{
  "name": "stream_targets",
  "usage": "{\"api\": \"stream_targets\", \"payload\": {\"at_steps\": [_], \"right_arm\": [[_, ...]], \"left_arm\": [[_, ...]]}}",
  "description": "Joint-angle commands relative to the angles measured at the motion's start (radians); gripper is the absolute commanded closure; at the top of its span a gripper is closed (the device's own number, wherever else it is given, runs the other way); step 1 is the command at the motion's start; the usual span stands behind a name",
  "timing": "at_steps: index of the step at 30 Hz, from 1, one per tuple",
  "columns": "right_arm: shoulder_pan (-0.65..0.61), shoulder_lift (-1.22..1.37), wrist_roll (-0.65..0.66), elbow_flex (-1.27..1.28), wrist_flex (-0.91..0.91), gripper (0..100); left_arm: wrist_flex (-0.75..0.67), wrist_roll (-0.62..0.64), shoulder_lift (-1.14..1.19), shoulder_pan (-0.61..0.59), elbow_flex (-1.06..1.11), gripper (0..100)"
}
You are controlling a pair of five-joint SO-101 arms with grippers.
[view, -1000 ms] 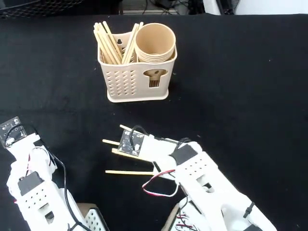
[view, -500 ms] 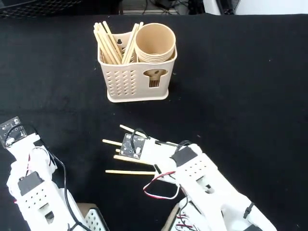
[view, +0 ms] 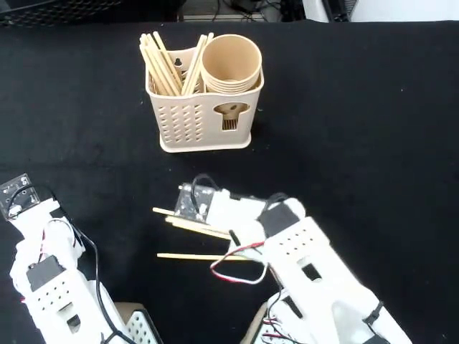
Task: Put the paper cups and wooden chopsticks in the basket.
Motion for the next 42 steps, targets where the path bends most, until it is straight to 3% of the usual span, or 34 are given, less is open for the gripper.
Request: {"api": "stream_targets", "payload": {"at_steps": [1, 10, 17, 29, 42], "right_arm": [[0.009, -0.022, -0.069, -0.182, 0.107, 98.7], [0.005, -0.022, -0.241, -0.464, 0.146, 98.7], [-0.13, -0.015, -0.37, -0.61, 0.13, 98.7], [-0.163, -0.013, -0.376, -0.522, -0.419, 98.7], [-0.155, -0.015, -0.367, -0.331, -0.198, 98.7]], "left_arm": [[-0.018, 0.002, -0.011, 0.008, -0.013, 88], [-0.02, 0.002, -0.011, 0.012, -0.013, 88], [-0.02, 0.002, -0.011, 0.012, -0.013, 88], [-0.015, 0.002, -0.011, 0.012, -0.013, 88], [-0.014, 0.002, -0.011, 0.012, -0.013, 88]]}}
